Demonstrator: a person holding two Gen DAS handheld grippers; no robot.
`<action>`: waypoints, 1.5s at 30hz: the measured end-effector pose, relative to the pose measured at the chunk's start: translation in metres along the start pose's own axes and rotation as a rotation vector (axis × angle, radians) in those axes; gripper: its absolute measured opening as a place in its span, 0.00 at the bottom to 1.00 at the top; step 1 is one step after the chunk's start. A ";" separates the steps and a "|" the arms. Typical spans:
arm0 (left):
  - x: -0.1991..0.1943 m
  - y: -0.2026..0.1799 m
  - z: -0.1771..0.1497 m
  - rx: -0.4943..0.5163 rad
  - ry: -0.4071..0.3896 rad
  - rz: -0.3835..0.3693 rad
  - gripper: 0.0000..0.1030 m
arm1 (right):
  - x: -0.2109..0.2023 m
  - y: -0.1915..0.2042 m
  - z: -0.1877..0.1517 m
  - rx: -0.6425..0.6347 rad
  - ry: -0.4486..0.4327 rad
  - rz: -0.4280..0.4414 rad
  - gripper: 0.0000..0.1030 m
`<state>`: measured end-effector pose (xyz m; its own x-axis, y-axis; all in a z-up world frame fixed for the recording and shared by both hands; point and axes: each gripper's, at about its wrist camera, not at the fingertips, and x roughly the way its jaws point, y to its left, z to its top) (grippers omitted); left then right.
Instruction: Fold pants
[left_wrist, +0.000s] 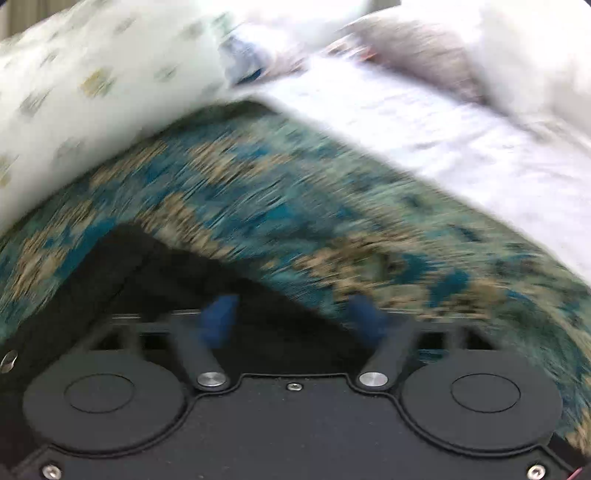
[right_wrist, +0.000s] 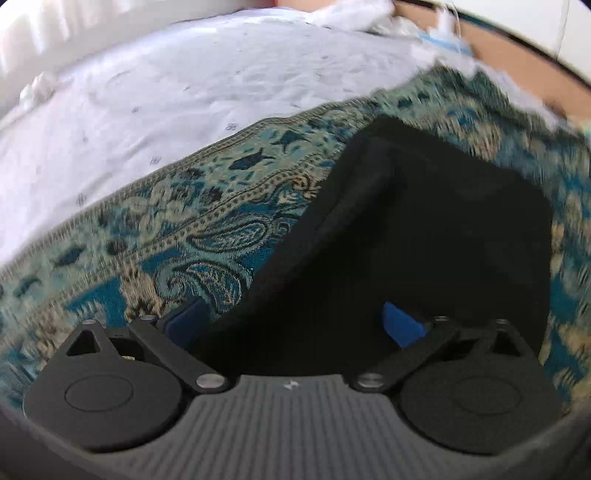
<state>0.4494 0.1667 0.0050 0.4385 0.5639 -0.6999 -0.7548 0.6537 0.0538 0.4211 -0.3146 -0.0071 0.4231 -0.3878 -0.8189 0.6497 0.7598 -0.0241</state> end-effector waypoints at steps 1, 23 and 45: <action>-0.005 -0.001 -0.003 0.041 -0.024 -0.016 0.09 | -0.003 -0.001 -0.001 0.006 -0.012 -0.003 0.85; -0.069 0.090 -0.030 0.007 0.078 -0.432 0.08 | -0.053 -0.139 -0.057 0.053 0.017 0.274 0.06; -0.025 0.023 -0.007 -0.075 0.267 -0.210 1.00 | -0.064 -0.141 -0.086 -0.072 -0.085 0.239 0.21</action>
<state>0.4179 0.1639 0.0187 0.4524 0.2623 -0.8524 -0.6995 0.6972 -0.1567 0.2481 -0.3516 -0.0011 0.6125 -0.2330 -0.7553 0.4795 0.8692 0.1207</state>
